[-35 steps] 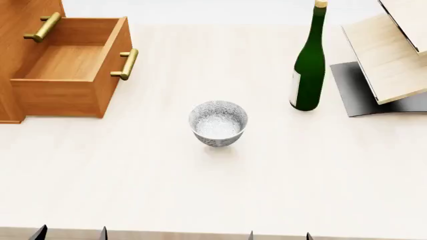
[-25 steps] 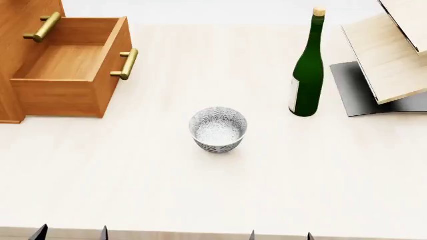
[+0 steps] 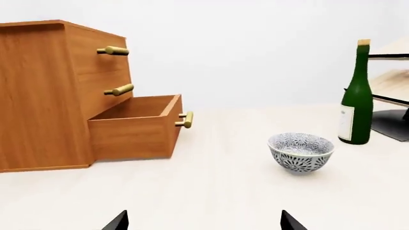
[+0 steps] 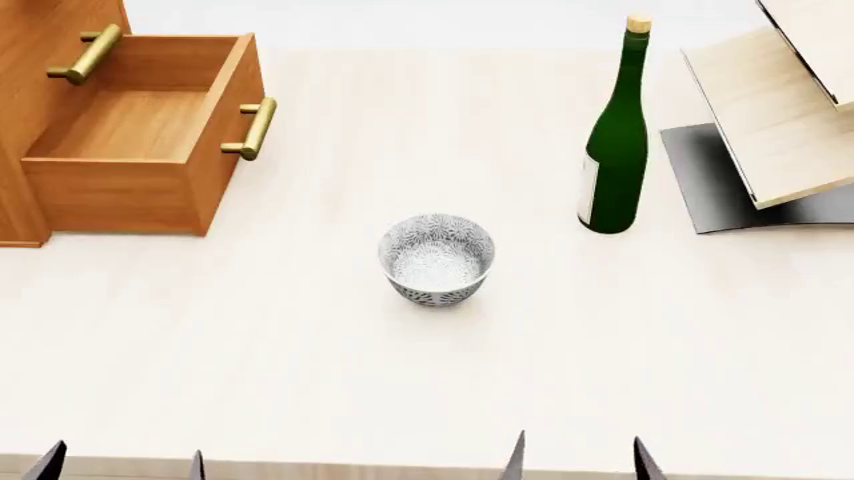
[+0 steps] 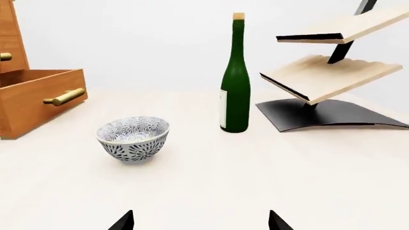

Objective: Put the bowl in the bottom drawer of the cabinet and close it.

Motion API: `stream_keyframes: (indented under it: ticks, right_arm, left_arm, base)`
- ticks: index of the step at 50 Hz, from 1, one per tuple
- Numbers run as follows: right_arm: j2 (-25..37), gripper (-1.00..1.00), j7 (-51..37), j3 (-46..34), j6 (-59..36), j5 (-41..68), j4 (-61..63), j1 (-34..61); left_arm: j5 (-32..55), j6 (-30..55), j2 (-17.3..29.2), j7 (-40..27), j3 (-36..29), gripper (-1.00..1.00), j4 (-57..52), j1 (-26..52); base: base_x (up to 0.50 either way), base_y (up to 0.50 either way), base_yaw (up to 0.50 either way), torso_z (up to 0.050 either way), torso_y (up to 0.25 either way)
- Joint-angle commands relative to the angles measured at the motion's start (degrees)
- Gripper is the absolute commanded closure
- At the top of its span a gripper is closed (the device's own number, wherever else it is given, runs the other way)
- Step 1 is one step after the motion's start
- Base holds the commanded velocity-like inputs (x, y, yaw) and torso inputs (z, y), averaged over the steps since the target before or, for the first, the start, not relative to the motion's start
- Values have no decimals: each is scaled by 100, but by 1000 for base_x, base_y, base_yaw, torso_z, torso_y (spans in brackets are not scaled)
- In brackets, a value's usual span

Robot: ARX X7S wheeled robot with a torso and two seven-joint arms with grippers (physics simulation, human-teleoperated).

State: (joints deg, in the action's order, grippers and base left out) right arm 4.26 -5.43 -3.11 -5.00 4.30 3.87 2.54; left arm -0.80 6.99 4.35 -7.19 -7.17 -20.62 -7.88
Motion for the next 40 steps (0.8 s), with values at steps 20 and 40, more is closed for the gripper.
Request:
stream_keyframes:
  ticks: [20, 40]
  right_arm:
    - [603, -100, -522, 483, -3984, 779, 3922, 1120]
    - [689, -100, -657, 427, -4191, 876, 4297, 1468]
  left_arm:
    - [18, -1751, 296, -622, -295, -100, 61, -1845]
    - [134, -1959, 426, -688, -427, -100, 136, -1799]
  base:
    - [0, 0, 0, 0, 0]
    - [0, 18, 0, 0, 0]
